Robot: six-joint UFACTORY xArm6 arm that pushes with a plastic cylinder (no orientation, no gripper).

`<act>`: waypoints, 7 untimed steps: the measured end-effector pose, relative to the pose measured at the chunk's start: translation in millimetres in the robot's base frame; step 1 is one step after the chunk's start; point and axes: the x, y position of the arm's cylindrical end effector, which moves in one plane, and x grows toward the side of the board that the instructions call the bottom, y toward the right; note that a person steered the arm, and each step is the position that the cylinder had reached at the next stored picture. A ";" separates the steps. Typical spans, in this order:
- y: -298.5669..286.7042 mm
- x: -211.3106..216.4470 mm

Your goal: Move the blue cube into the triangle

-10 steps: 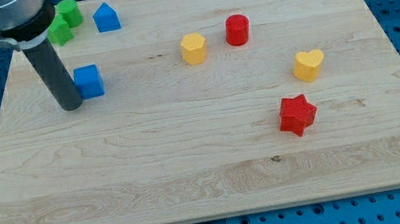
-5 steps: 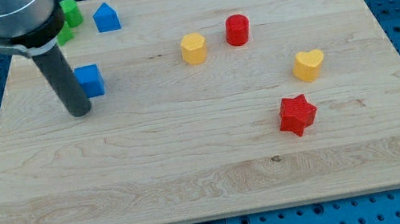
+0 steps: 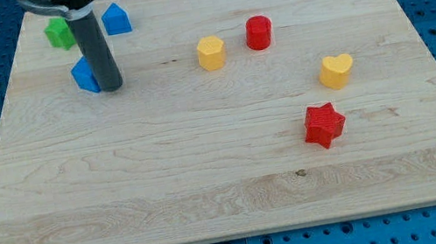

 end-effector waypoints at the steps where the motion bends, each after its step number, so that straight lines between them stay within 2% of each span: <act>1: -16.2 15.2; 5: -17.9 -17.4; 7: -49.3 -22.5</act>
